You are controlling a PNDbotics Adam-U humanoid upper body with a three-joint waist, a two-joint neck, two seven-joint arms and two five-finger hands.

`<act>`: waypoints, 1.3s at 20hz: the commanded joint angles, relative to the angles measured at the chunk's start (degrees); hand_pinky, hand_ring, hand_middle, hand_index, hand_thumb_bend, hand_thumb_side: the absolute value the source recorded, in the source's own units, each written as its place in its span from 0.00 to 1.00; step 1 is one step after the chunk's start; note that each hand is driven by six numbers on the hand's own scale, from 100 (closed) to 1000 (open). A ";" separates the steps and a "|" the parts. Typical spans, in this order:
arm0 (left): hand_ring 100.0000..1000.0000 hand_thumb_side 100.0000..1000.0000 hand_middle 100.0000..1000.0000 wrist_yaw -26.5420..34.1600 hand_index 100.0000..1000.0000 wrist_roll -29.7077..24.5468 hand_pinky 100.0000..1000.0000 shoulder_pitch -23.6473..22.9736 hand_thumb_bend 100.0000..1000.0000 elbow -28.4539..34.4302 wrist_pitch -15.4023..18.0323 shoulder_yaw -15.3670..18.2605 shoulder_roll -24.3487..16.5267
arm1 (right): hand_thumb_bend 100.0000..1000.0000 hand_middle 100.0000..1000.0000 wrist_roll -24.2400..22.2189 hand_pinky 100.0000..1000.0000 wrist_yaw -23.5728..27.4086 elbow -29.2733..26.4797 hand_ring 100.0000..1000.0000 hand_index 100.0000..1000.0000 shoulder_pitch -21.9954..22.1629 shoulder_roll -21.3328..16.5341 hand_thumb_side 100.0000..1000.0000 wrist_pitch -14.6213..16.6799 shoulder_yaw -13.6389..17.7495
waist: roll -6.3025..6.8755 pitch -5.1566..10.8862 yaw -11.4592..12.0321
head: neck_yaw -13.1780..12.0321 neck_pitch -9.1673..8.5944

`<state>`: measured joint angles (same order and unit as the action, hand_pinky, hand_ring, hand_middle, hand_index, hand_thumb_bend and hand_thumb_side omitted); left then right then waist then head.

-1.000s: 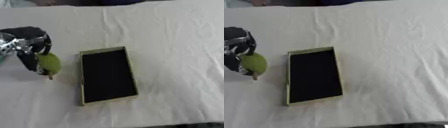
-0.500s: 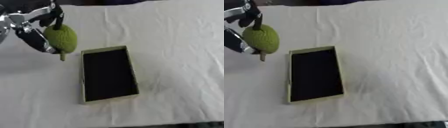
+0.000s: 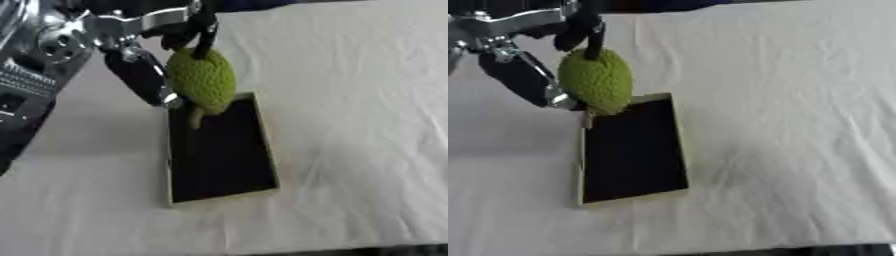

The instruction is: Pick up objects on the table and place them in the box.

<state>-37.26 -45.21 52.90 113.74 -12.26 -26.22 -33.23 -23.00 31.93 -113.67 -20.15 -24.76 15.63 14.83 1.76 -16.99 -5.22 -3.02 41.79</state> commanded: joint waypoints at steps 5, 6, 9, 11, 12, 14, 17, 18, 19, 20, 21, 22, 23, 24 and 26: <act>0.27 0.00 0.19 -1.47 0.41 -2.08 0.14 -0.06 0.52 -1.58 -1.79 -3.24 4.62 | 0.00 0.57 -0.04 0.85 0.32 -0.92 0.73 0.81 -0.50 -0.59 0.55 -0.29 0.41 | -0.16 1.02 -0.32 | -0.51 0.00; 0.27 0.00 0.19 -2.23 0.41 -1.80 0.14 -0.31 0.52 -2.78 -1.84 -3.69 5.35 | 0.00 0.57 -0.04 0.85 0.33 -0.92 0.73 0.81 -0.51 -0.53 0.55 -0.33 0.42 | -0.16 1.00 -0.36 | -0.53 -0.04; 0.28 0.00 0.21 -4.11 0.42 -0.79 0.16 -0.98 0.53 -6.36 -1.29 -5.00 7.25 | 0.00 0.57 -0.08 0.85 0.38 -0.92 0.73 0.81 -0.57 -0.35 0.55 -0.44 0.44 | -0.17 0.91 -0.44 | -0.64 -0.09; 0.29 0.00 0.23 -5.56 0.44 -0.20 0.18 -1.46 0.55 -8.52 -0.65 -5.68 7.96 | 0.00 0.57 -0.12 0.85 0.39 -0.92 0.73 0.81 -0.57 -0.32 0.55 -0.45 0.46 | -0.18 0.87 -0.50 | -0.66 -0.10; 0.29 0.00 0.23 -6.09 0.44 0.05 0.18 -1.60 0.55 -9.28 -0.28 -5.89 8.18 | 0.00 0.57 -0.13 0.85 0.39 -0.92 0.73 0.81 -0.56 -0.32 0.55 -0.44 0.47 | -0.18 0.86 -0.52 | -0.67 -0.10; 0.29 0.00 0.23 -6.65 0.44 0.42 0.18 -1.75 0.55 -10.28 0.35 -6.11 8.44 | 0.00 0.57 -0.15 0.85 0.40 -0.92 0.73 0.81 -0.55 -0.33 0.55 -0.42 0.48 | -0.18 0.85 -0.54 | -0.67 -0.10; 0.33 0.00 0.27 -6.91 0.47 0.74 0.24 -1.80 0.57 -10.93 0.86 -6.20 8.58 | 0.00 0.57 -0.15 0.85 0.40 -0.92 0.73 0.81 -0.54 -0.33 0.55 -0.42 0.49 | -0.18 0.85 -0.54 | -0.67 -0.10; 0.41 0.00 0.37 -7.12 0.57 0.51 0.38 -2.11 0.60 -11.39 0.92 -6.40 8.39 | 0.00 0.57 -0.13 0.85 0.40 -0.92 0.73 0.81 -0.53 -0.30 0.55 -0.46 0.51 | -0.14 0.87 -0.47 | -0.68 -0.13; 0.41 0.00 0.37 -7.46 0.57 0.24 0.38 -2.40 0.60 -11.84 1.05 -6.57 8.27 | 0.00 0.57 -0.11 0.85 0.39 -0.92 0.73 0.81 -0.53 -0.26 0.55 -0.51 0.53 | -0.14 0.89 -0.42 | -0.72 -0.16; 0.48 0.00 0.45 -7.71 0.64 0.03 0.48 -2.59 0.65 -12.12 1.29 -6.69 8.21 | 0.00 0.57 -0.11 0.85 0.39 -0.92 0.73 0.81 -0.52 -0.23 0.55 -0.55 0.55 | -0.14 0.90 -0.37 | -0.75 -0.17; 0.56 0.00 0.54 -7.83 0.70 -0.20 0.56 -2.73 0.68 -12.26 1.64 -6.75 8.16 | 0.00 0.57 -0.11 0.85 0.39 -0.92 0.73 0.81 -0.51 -0.19 0.55 -0.60 0.57 | -0.15 0.91 -0.34 | -0.77 -0.18; 0.62 0.00 0.60 -7.82 0.75 -0.51 0.62 -2.86 0.70 -12.31 2.09 -6.79 8.10 | 0.00 0.57 -0.12 0.85 0.38 -0.92 0.73 0.81 -0.51 -0.16 0.55 -0.64 0.59 | -0.14 0.91 -0.30 | -0.78 -0.21; 0.66 0.00 0.64 -7.74 0.78 -0.87 0.65 -2.95 0.70 -12.31 2.56 -6.74 8.02 | 0.00 0.57 -0.13 0.85 0.37 -0.92 0.73 0.81 -0.50 -0.13 0.55 -0.67 0.60 | -0.14 0.92 -0.27 | -0.78 -0.21; 0.66 0.00 0.64 -7.66 0.78 -1.21 0.65 -3.02 0.70 -12.29 2.94 -6.64 7.94 | 0.00 0.57 -0.15 0.85 0.35 -0.92 0.73 0.81 -0.49 -0.12 0.55 -0.70 0.61 | -0.14 0.92 -0.25 | -0.78 -0.20; 0.66 0.00 0.64 -7.61 0.78 -1.66 0.65 -3.08 0.70 -12.22 3.37 -6.43 7.86 | 0.00 0.57 -0.17 0.85 0.34 -0.92 0.73 0.81 -0.49 -0.11 0.55 -0.73 0.62 | -0.14 0.93 -0.23 | -0.78 -0.19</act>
<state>-44.88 -46.60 49.28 101.01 -9.34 -33.30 -24.61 -23.17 32.14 -113.67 -20.16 -24.20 15.05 14.85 1.81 -17.11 -5.48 -3.63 41.77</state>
